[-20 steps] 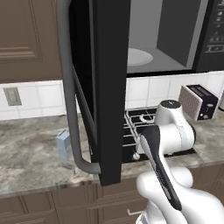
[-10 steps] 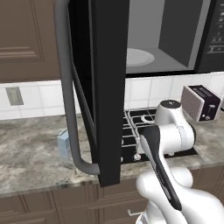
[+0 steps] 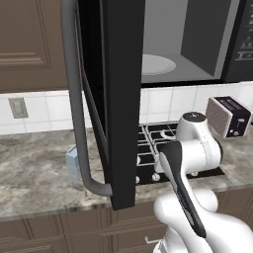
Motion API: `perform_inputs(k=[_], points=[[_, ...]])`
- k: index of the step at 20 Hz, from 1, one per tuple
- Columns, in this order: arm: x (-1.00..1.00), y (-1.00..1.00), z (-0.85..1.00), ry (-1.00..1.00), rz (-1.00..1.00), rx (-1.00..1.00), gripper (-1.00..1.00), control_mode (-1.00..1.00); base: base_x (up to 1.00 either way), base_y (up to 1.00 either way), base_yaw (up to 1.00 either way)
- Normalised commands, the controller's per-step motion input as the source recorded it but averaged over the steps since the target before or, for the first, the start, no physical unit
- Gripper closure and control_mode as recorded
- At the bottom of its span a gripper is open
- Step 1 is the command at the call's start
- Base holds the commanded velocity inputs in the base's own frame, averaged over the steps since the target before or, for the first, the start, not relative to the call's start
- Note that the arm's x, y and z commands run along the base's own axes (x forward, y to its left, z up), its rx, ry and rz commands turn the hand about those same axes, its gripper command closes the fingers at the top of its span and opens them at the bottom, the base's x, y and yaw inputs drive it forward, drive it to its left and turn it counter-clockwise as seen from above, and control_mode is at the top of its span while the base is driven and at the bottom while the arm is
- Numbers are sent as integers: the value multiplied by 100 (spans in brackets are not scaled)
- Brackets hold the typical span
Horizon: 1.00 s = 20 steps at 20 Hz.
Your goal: Place the microwavable item in the microwave. Then, close the microwave door and press the start button.
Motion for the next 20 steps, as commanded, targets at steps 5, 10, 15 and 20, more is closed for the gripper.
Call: perform_inputs(k=[5,10,15,20], points=[[-16,-25,79,-25,0,0,100,-100,0,0,0],[-1,-7,100,-23,0,-1,100,-100,0,0,0],[8,0,94,-13,0,-5,100,-100,0,0,0],[37,0,67,-14,0,0,100,-100,0,0,0]])
